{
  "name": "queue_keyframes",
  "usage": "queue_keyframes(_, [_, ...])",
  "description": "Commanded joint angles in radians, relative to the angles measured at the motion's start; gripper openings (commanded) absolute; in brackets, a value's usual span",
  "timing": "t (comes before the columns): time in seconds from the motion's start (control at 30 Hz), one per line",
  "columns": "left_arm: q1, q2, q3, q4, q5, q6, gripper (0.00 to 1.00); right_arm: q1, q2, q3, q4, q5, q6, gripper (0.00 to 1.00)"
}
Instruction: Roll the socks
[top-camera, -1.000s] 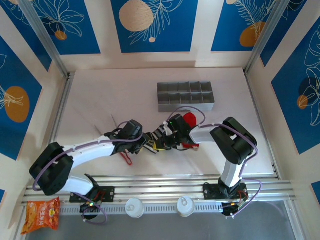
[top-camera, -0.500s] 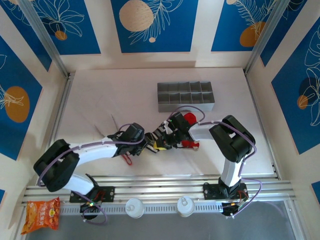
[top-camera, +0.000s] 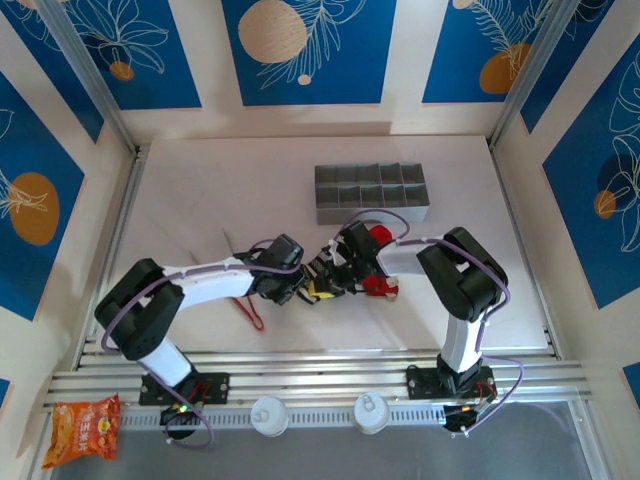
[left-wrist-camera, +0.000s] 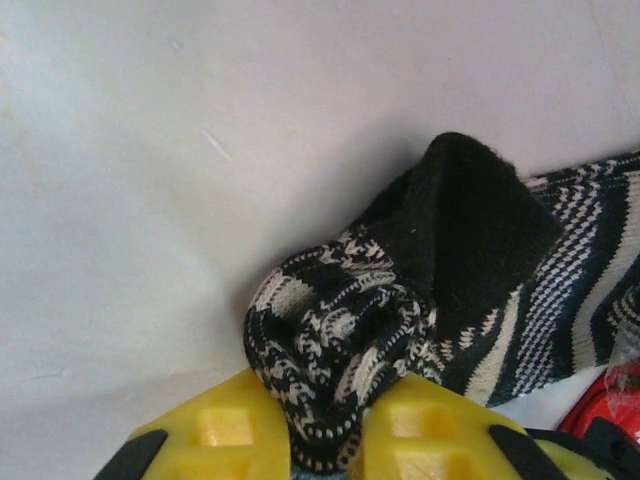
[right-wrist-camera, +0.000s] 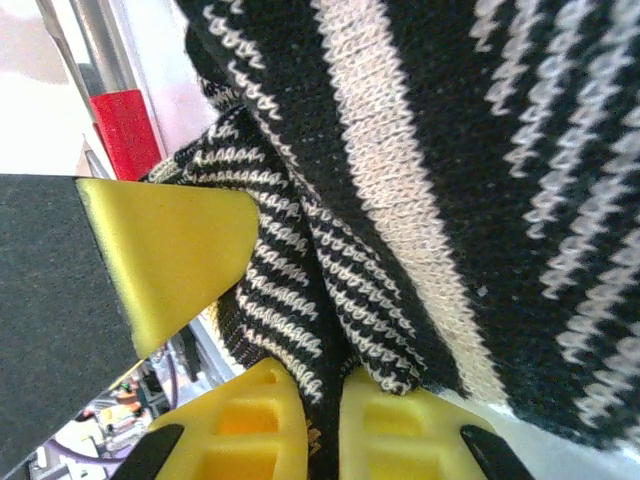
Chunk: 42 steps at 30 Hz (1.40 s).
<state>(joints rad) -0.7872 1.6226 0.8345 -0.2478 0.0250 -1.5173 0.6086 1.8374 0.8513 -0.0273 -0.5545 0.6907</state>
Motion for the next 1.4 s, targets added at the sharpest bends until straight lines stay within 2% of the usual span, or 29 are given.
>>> queue_keyframes(0.0, [-0.012,0.117,-0.015,-0.251,0.082,-0.007,0.08,0.031,-0.002,-0.035,-0.157,0.299,-0.129,0.12])
queue_keyframes(0.13, [-0.013,0.148,0.035,-0.349,0.092,-0.003,0.04,0.111,-0.189,-0.123,-0.049,0.455,-0.249,0.41])
queue_keyframes(0.17, [-0.012,0.154,0.046,-0.360,0.095,-0.006,0.04,0.127,-0.237,-0.152,-0.013,0.487,-0.266,0.46])
queue_keyframes(0.37, [-0.015,0.197,0.110,-0.419,0.112,-0.015,0.02,0.206,-0.418,-0.271,0.148,0.587,-0.337,0.52])
queue_keyframes(0.53, [-0.019,0.244,0.203,-0.521,0.108,0.004,0.01,0.336,-0.493,-0.349,0.302,0.774,-0.456,0.57])
queue_keyframes(0.8, [-0.019,0.268,0.235,-0.548,0.127,0.011,0.00,0.408,-0.382,-0.264,0.264,0.926,-0.597,0.59])
queue_keyframes(0.97, [-0.017,0.263,0.231,-0.534,0.144,0.000,0.01,0.437,-0.287,-0.224,0.243,0.993,-0.596,0.57])
queue_keyframes(1.27, [-0.003,0.244,0.197,-0.501,0.194,-0.051,0.00,0.484,-0.174,-0.203,0.169,1.104,-0.493,0.46])
queue_keyframes(1.37, [0.002,0.234,0.171,-0.472,0.225,-0.079,0.00,0.488,-0.143,-0.179,0.139,1.122,-0.495,0.33])
